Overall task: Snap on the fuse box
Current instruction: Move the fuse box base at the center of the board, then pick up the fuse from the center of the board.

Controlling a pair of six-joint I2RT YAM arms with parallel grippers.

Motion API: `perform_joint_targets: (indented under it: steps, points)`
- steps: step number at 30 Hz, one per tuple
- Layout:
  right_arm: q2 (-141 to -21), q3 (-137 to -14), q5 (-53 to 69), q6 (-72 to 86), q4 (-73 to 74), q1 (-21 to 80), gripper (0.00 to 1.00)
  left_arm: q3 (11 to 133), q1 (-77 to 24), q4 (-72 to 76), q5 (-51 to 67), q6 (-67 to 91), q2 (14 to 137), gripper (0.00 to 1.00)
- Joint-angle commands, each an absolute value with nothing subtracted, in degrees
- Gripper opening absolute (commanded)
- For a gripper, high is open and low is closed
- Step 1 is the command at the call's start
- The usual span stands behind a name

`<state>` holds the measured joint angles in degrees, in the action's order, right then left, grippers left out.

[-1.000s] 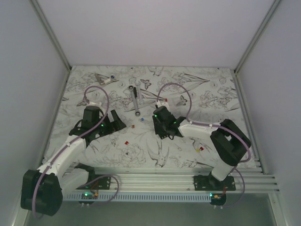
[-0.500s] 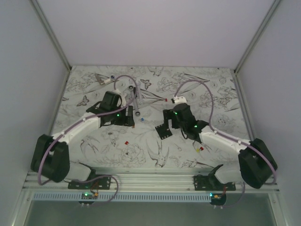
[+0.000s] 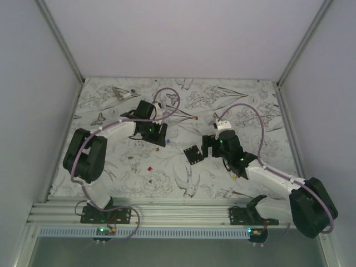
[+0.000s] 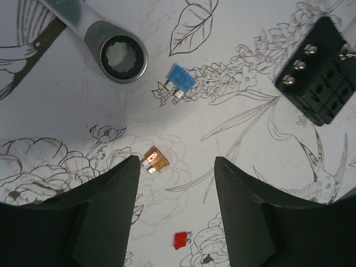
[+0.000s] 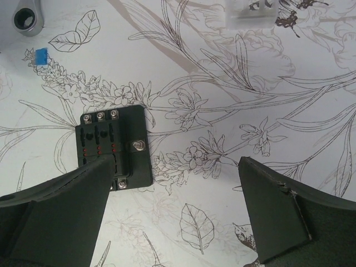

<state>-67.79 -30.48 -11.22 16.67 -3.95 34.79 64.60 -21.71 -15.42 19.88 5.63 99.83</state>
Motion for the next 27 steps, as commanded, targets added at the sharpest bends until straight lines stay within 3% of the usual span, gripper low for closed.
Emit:
perform_joint_targets:
  steps: [1,10,21,27]
  points:
    - [-66.73,-29.40,-10.36,15.45,-7.85,34.13,1.00,65.98,-22.16,-17.32,22.05,4.16,103.03,0.59]
    - [-67.21,-27.81,-10.60,15.37,-9.71,33.92,1.00,64.06,-24.10,-17.29,20.13,6.68,104.88,0.60]
    - [-68.90,-28.16,-10.88,15.32,-10.08,33.82,1.00,56.87,-27.51,-17.89,13.83,12.32,95.08,0.62]
    - [-69.45,-28.27,-10.94,15.55,-10.11,33.84,1.00,58.46,-28.08,-19.26,4.96,13.89,94.02,0.54]
